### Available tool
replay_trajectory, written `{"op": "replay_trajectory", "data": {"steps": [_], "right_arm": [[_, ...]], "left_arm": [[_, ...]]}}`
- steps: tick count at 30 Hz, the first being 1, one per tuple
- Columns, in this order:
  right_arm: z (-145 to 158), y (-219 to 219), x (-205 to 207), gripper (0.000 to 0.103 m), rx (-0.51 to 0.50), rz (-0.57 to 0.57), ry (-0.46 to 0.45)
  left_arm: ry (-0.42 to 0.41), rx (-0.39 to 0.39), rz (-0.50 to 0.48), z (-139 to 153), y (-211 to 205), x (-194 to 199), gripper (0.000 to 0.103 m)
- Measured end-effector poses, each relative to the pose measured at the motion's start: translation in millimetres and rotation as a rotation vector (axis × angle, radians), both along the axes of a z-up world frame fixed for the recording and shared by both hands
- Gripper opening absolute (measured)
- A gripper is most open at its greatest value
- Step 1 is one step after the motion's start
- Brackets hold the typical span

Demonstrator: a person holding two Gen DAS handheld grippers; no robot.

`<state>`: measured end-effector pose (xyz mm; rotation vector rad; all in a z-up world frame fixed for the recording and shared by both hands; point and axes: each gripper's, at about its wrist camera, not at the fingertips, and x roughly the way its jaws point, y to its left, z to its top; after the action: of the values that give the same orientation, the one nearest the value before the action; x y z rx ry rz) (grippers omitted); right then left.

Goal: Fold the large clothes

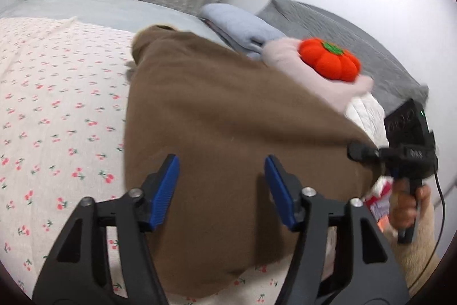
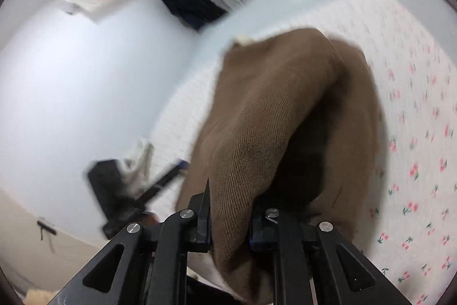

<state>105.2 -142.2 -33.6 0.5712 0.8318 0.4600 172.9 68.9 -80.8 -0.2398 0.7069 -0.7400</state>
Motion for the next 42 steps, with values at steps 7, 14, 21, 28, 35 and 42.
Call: {"op": "replay_trajectory", "data": {"steps": [7,14,21,28,35,42], "right_arm": [[-82.9,-19.6,10.3,0.028,-0.004,-0.138,0.261],[-7.5,20.8,-10.0,0.038,-0.3,-0.236,-0.045],[-63.6,20.6,22.9,0.011,-0.453,-0.195,-0.008],[-69.8,-24.6,7.5,0.004,-0.363,-0.274,0.055],[-46.8,8.8,-14.4,0.018,-0.536,-0.244,-0.055],[-41.2,4.3,-16.2,0.022,-0.563,-0.219,-0.051]], "left_arm": [[-0.037,0.164,-0.095,-10.3,-14.6,-11.2,0.053],[-0.048,0.016,-0.088,11.8,-6.7,-6.8,0.053],[-0.116,0.227,-0.227,-12.7,-46.4,-23.3,0.053],[-0.15,0.276,-0.292,-6.0,-32.6,-56.4,0.053],[-0.124,0.19,-0.267,12.3,-28.0,-52.0,0.053],[-0.127,0.217,-0.238,10.1,-40.3,-45.5,0.053]]}}
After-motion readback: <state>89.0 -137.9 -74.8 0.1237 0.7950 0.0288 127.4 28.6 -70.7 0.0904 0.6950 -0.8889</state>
